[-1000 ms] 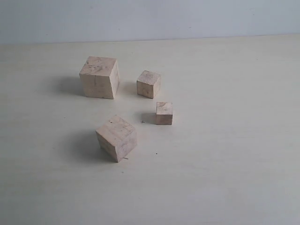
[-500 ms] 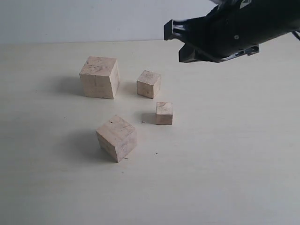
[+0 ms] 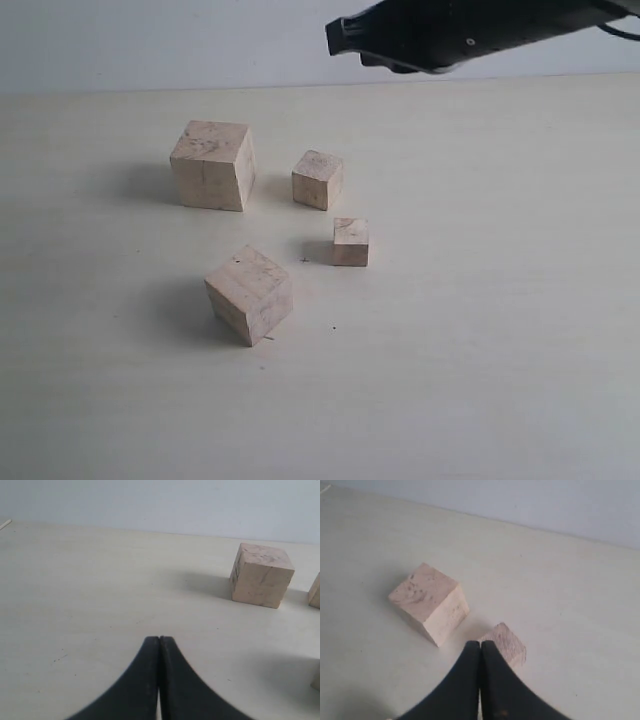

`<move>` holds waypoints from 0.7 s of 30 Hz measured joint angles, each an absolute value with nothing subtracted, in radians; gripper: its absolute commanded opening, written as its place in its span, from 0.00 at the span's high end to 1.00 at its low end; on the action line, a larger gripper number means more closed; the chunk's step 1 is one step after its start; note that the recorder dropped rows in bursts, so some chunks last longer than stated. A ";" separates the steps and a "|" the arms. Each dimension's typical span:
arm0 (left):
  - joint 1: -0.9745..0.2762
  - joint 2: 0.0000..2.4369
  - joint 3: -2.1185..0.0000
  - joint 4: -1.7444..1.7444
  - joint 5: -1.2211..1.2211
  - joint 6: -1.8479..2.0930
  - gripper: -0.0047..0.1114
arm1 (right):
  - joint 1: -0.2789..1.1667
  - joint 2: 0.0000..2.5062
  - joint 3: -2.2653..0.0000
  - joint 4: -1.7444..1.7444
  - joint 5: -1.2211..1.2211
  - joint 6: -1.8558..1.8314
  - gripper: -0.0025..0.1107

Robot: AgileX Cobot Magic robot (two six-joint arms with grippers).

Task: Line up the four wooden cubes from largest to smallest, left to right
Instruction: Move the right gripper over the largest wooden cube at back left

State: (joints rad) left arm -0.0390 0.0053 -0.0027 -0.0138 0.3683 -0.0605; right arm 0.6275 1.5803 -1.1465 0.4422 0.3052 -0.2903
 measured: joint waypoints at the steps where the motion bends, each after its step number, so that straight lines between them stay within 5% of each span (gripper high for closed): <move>1: -0.039 0.005 -0.003 -0.014 0.368 -0.060 0.96 | 0.627 1.596 -1.175 0.442 0.316 -0.313 0.87; 13: -0.039 0.005 -0.003 -0.014 0.368 -0.060 0.96 | 0.627 1.867 -1.483 0.451 0.550 -0.558 0.15; 21: -0.039 0.005 -0.003 -0.014 0.366 -0.060 0.96 | 0.627 1.979 -1.537 0.653 0.609 -0.686 0.06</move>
